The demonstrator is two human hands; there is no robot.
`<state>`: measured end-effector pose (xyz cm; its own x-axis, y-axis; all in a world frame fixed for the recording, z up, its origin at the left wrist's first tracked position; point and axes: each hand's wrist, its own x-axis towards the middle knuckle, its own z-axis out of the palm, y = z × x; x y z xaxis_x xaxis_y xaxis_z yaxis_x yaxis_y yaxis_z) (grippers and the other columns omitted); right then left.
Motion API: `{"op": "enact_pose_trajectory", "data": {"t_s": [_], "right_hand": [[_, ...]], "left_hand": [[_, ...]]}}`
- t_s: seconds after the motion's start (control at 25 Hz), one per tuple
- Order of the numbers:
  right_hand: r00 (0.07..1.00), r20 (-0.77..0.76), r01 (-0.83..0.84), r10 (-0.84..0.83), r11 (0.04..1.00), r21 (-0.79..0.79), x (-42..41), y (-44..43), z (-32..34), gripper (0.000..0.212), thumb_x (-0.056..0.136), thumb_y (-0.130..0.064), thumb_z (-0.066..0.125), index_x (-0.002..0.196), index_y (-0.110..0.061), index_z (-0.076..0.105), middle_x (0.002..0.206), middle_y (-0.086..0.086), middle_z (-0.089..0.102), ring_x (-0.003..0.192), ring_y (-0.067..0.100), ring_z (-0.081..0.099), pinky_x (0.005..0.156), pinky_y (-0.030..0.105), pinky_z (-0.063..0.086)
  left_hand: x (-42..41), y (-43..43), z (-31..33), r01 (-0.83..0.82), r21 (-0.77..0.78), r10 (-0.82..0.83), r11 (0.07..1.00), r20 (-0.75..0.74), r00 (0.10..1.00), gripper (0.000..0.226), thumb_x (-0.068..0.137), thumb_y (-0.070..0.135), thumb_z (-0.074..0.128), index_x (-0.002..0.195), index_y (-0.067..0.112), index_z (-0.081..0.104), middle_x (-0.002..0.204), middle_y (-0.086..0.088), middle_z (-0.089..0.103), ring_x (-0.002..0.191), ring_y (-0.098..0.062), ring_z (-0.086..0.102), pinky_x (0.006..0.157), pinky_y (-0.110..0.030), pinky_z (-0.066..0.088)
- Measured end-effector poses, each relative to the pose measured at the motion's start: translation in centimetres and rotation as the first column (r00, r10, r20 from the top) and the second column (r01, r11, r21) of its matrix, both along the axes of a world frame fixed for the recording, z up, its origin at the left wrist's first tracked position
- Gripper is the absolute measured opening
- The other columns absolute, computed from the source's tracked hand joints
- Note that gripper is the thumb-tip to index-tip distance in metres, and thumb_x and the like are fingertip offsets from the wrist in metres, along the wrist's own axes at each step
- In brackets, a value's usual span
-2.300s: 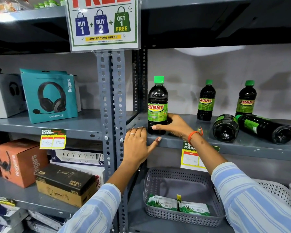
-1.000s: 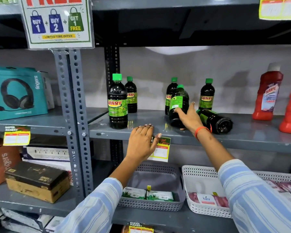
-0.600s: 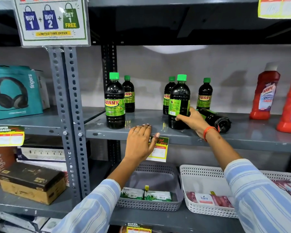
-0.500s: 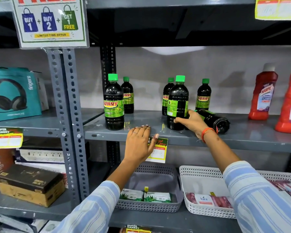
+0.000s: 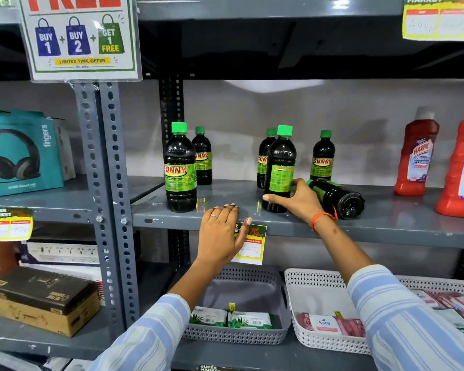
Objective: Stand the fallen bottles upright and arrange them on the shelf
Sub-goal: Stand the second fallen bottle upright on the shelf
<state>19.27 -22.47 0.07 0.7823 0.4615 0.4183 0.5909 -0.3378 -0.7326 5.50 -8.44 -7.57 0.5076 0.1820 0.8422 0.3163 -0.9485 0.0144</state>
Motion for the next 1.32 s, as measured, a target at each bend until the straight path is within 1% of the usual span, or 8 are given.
{"op": "enact_pose_trajectory", "data": {"t_s": [0.08,0.2,0.4,0.48,0.64,0.8,1.12,1.32], "right_hand": [[0.999,0.03,0.02,-0.018,0.999,-0.044,0.0,0.6,0.0,0.088,0.051,-0.073,0.07,0.114,-0.013,0.055,0.114,0.006,0.061,0.105,0.023,0.059,0.094,0.041,0.05],[0.984,-0.099,-0.149,0.145,0.988,-0.033,-0.4,0.0,0.6,0.04,0.074,-0.032,0.072,0.107,-0.016,0.056,0.115,0.007,0.063,0.107,0.022,0.058,0.097,0.034,0.047],[0.986,-0.076,-0.145,0.149,0.988,0.055,-0.2,-0.3,0.1,0.094,0.055,-0.042,0.087,0.13,-0.009,0.042,0.123,0.001,0.058,0.112,0.018,0.056,0.102,0.036,0.046],[0.987,-0.056,-0.145,0.148,0.988,0.059,-0.2,0.0,0.2,0.096,0.055,-0.047,0.085,0.131,-0.01,0.04,0.123,0.001,0.057,0.114,0.018,0.055,0.101,0.035,0.044],[0.97,-0.12,-0.202,0.21,0.976,0.075,-0.3,-0.5,0.3,0.051,0.073,-0.019,0.077,0.114,-0.014,0.049,0.113,0.004,0.061,0.105,0.018,0.057,0.091,0.027,0.043],[0.989,-0.062,-0.134,0.138,0.99,0.053,0.5,0.0,-0.2,0.089,0.046,-0.058,0.086,0.117,-0.015,0.051,0.115,0.0,0.066,0.106,0.017,0.062,0.098,0.038,0.05],[0.999,-0.037,-0.016,0.016,1.0,0.001,0.0,0.2,-0.2,0.1,0.042,-0.066,0.08,0.117,-0.01,0.046,0.118,0.006,0.061,0.109,0.024,0.059,0.095,0.043,0.05],[0.976,-0.082,-0.196,0.203,0.977,0.08,0.5,-0.4,0.4,0.035,0.071,-0.026,0.079,0.097,-0.024,0.056,0.106,0.003,0.066,0.1,0.019,0.062,0.092,0.028,0.047]], "left_hand": [[0.0,0.0,0.1,-0.004,0.002,0.004,1.0,0.002,1.0,0.054,0.093,0.044,0.034,0.105,0.003,0.068,0.104,-0.012,0.07,0.093,-0.029,0.065,0.088,-0.035,0.033],[0.0,0.0,0.0,0.0,0.0,0.0,1.0,0.004,1.0,0.054,0.093,0.043,0.034,0.104,0.002,0.068,0.104,-0.013,0.071,0.093,-0.028,0.065,0.088,-0.035,0.034],[-0.1,-0.1,0.0,0.001,-0.012,-0.001,1.0,0.01,1.0,0.054,0.093,0.043,0.034,0.104,0.003,0.068,0.104,-0.013,0.071,0.094,-0.028,0.065,0.089,-0.034,0.033],[-0.1,-0.1,0.1,0.005,-0.013,-0.005,1.0,0.012,1.0,0.054,0.093,0.043,0.034,0.103,0.002,0.068,0.103,-0.013,0.071,0.093,-0.029,0.066,0.088,-0.034,0.032],[-0.1,-0.2,0.0,0.012,-0.023,-0.012,1.0,-0.001,1.0,0.055,0.093,0.044,0.034,0.104,0.002,0.068,0.104,-0.013,0.071,0.094,-0.029,0.065,0.089,-0.034,0.032],[-0.1,-0.2,0.0,0.026,-0.031,-0.026,0.999,0.02,0.999,0.054,0.093,0.044,0.035,0.104,0.002,0.068,0.104,-0.013,0.071,0.095,-0.028,0.065,0.089,-0.034,0.033],[-0.1,-0.3,0.0,0.025,-0.047,-0.025,0.999,0.013,1.0,0.055,0.093,0.044,0.034,0.104,0.003,0.068,0.106,-0.013,0.07,0.097,-0.028,0.065,0.088,-0.034,0.032],[0.0,-0.4,0.4,0.033,-0.058,-0.032,0.998,0.013,0.999,0.055,0.093,0.044,0.034,0.104,0.002,0.068,0.105,-0.013,0.07,0.095,-0.029,0.065,0.088,-0.033,0.031]]}}
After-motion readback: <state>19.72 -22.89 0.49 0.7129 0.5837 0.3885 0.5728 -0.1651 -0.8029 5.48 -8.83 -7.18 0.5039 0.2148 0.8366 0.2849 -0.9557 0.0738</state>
